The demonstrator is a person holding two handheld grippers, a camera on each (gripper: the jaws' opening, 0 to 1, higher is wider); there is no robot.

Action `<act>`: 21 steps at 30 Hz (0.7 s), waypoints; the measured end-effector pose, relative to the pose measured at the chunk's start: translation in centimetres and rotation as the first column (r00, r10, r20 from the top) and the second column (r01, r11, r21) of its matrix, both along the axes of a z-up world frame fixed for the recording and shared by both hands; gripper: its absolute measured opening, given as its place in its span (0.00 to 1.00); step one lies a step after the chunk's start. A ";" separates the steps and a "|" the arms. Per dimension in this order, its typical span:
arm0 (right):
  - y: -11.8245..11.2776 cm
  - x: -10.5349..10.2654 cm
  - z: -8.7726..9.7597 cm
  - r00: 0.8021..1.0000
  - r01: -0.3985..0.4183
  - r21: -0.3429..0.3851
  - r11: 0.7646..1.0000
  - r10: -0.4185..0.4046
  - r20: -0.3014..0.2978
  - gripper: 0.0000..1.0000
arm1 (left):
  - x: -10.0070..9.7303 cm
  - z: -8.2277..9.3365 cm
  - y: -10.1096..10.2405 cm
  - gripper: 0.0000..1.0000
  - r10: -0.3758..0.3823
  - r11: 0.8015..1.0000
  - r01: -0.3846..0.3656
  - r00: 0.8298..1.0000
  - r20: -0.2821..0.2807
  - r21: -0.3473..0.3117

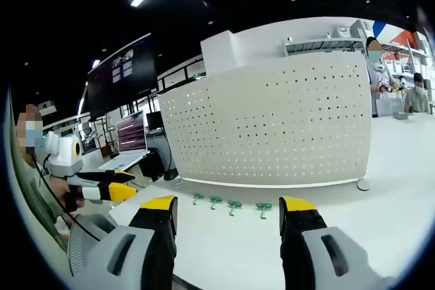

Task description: Insert the hook assembly into the mounting plate slot until the hook locks in place.

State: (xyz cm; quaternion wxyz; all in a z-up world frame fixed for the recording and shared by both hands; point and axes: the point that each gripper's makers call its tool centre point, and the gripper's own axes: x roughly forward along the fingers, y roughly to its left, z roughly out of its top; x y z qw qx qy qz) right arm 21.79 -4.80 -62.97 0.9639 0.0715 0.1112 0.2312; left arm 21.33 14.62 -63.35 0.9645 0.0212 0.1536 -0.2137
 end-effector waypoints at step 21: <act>0.9 -0.6 -0.2 1.000 0.004 0.004 1.000 -0.004 -0.009 0.58 | 0.3 0.0 1.7 0.49 -0.003 1.000 0.003 1.000 -0.009 0.029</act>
